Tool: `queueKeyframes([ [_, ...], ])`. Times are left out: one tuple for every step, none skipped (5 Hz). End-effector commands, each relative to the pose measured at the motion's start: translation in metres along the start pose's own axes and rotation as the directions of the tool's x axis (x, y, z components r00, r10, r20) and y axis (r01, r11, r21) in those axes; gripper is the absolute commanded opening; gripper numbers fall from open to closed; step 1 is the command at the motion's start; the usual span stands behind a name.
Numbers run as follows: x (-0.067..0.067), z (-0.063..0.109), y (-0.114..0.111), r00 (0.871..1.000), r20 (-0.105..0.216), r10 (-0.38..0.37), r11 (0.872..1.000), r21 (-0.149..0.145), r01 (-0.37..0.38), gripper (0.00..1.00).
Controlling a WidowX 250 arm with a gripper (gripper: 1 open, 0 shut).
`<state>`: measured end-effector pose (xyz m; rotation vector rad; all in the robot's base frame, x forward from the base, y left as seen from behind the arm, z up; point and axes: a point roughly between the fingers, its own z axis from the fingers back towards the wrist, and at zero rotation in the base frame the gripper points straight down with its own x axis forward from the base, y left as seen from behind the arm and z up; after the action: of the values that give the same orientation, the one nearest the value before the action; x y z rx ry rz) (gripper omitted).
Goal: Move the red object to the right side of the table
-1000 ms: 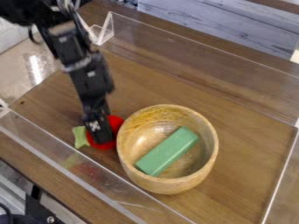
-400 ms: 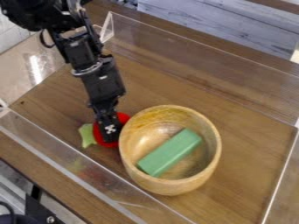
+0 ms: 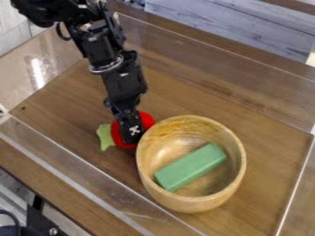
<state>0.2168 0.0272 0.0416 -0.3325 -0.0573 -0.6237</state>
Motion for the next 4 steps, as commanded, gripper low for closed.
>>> queueKeyframes([
  [0.011,0.030,0.000,0.999,-0.039,-0.025,0.999,0.034,0.026,0.00],
  [0.035,0.056,-0.019,0.987,-0.141,-0.072,0.996,0.041,0.078,0.00],
  [0.063,0.064,-0.041,0.977,-0.183,-0.107,0.992,0.047,0.117,0.00],
  [0.088,0.049,-0.080,0.964,-0.201,-0.171,0.982,0.050,0.185,0.00],
])
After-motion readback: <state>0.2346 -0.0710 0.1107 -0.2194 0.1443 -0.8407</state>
